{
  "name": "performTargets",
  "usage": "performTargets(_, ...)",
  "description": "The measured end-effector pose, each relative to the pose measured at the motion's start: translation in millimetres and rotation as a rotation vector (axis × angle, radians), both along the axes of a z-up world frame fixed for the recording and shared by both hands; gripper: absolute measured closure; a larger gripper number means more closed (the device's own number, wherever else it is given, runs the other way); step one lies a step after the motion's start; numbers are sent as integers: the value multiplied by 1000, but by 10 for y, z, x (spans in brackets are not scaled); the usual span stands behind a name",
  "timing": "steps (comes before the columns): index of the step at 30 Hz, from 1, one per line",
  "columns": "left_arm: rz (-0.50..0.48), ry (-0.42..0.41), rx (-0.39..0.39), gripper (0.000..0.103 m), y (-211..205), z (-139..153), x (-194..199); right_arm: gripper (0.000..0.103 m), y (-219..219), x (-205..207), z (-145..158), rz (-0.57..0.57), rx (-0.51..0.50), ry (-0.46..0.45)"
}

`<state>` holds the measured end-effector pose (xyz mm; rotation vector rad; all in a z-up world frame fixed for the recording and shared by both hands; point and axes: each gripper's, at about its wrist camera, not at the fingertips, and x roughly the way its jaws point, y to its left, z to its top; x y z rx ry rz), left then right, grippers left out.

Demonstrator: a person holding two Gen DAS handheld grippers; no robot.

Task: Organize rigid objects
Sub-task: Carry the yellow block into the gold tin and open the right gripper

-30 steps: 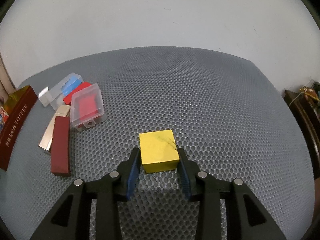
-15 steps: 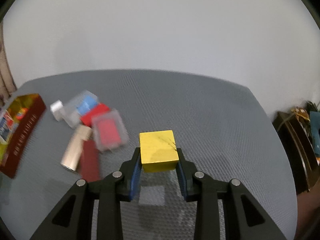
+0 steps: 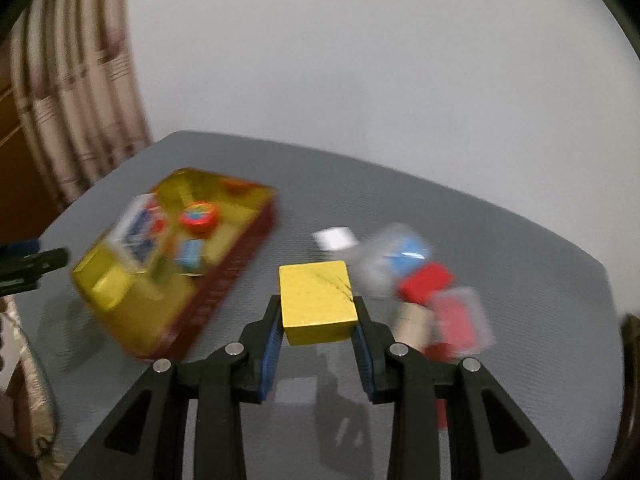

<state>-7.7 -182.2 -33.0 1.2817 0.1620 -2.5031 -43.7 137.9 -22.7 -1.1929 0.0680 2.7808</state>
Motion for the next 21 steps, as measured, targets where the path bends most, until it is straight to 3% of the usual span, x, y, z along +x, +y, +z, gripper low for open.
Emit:
performTargets(1,7,2,0,19,-24,4,6,70,-355,-99,111,15,0,-4)
performTargets(10,60,-5,17,19,-194,-22,2,70,-1294,-645,39,209,3,-67)
performTargets(21,92,-3,41,19,-275,-46,13,70,-1753,-934,-275,273,23,-191)
